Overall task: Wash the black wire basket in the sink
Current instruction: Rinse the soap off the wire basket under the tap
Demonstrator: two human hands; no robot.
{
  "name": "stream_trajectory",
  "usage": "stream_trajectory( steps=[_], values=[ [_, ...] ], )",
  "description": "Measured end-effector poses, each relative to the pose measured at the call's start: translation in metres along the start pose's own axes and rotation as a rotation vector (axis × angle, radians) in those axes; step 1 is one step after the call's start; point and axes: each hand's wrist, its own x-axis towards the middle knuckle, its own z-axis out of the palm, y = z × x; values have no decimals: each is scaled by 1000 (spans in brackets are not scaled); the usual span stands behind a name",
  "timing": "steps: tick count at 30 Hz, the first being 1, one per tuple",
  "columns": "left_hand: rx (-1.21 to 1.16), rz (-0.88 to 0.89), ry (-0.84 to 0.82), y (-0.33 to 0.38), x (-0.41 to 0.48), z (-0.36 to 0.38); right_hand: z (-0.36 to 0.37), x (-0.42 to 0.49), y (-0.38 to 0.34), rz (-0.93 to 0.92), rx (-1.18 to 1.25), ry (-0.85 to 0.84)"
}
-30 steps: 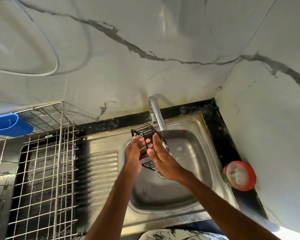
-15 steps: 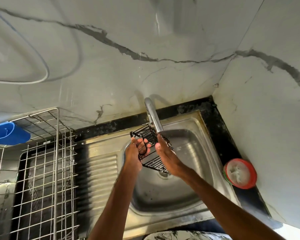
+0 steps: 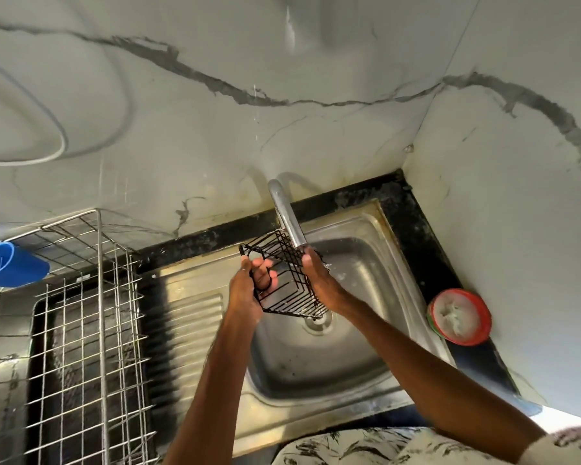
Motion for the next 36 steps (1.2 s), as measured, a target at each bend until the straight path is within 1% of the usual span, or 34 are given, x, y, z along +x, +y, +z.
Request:
stream_trajectory(
  steps=[1,3,6,7,9,10,12,14,17,19,20,21,24,25,27,30,33,36],
  values=[
    [-4,5,-5,1,0,-2,3,-4,16,57,-6,-41],
    [0,11,16,1,1,-5,14,-21,28,61,-23,-72],
    [22,-2,33,-2,0,-9,27,-43,0,-110,-137,-81],
    [38,-9,47,-3,0,-11,28,-44,-14,-156,-139,-104],
    [95,-24,67,-1,-3,-10,25,-34,-36,-255,-130,-90],
    [95,-30,57,1,-6,-8,22,-24,-45,-275,-120,-84],
    [41,-21,19,5,-10,-2,11,-4,-59,-197,-43,-70],
    [-19,13,-38,9,-10,1,-1,7,-60,-85,23,-8],
    [-74,50,-84,10,-5,2,-11,29,-10,-54,-9,-8],
    [-82,43,-75,9,-1,2,-11,19,11,-5,-99,4],
    [-78,33,-67,8,0,1,-8,6,10,-5,-117,-18],
    [-70,24,-54,7,2,1,-2,-12,-1,-24,-157,-13],
    [-5,-6,-2,5,3,-3,17,-38,-21,-191,-227,-30],
    [34,-19,23,5,5,-5,23,-35,-24,-254,-245,-41],
    [65,-43,55,7,5,-7,26,-21,-45,-293,-239,-75],
    [-41,-76,25,15,3,-4,13,3,-77,-181,-119,-131],
    [-116,-116,-1,23,-2,4,-4,24,-89,-44,7,-195],
    [-91,-149,52,28,-5,10,-7,27,-89,143,-6,-182]
  ],
)
